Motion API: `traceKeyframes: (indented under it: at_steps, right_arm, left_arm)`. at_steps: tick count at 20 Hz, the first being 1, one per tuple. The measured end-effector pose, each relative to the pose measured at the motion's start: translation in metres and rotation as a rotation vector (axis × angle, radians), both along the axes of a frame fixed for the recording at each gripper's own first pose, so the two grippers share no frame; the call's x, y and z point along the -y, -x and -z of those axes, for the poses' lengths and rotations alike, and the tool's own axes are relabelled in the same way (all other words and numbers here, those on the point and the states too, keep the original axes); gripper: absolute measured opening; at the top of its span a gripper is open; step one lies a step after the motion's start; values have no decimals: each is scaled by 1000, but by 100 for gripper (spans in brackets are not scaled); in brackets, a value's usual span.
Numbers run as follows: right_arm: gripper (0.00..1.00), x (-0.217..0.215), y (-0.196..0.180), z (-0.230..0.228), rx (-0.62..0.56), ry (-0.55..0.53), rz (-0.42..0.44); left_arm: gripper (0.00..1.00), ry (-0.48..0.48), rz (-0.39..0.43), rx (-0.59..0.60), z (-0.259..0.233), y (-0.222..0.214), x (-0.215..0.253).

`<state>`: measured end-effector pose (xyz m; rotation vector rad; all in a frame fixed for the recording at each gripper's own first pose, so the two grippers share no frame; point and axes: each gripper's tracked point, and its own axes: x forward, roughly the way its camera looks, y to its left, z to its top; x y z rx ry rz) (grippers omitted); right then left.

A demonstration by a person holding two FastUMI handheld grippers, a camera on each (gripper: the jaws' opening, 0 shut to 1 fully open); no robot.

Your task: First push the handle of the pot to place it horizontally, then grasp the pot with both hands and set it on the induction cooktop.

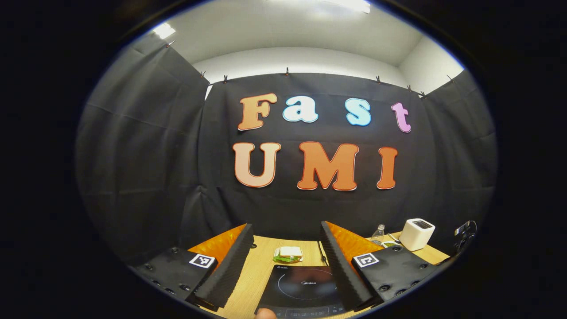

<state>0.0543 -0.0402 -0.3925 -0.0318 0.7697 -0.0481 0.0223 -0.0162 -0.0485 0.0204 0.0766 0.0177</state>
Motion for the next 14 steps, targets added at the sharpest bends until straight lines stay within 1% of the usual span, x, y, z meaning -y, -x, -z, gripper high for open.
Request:
traceKeyframes:
  at_steps: [9, 10, 12, 13, 14]
  right_arm:
    - [0, 5, -24, 4, 7, -10, 24]
    - [0, 5, -27, 4, 7, -13, 27]
    - [0, 5, -32, 5, 6, -13, 29]
    - [0, 6, -35, 5, 5, -12, 30]
    - [0, 7, -37, 6, 6, -11, 31]
  left_arm:
    - [99, 21, 22, -62, 35, -19, 20]
    - [96, 26, 26, -72, 40, -21, 23]
    - [96, 32, 34, -94, 52, -24, 30]
    - [99, 36, 38, -104, 57, -25, 33]
    - [99, 39, 42, -113, 62, -28, 37]
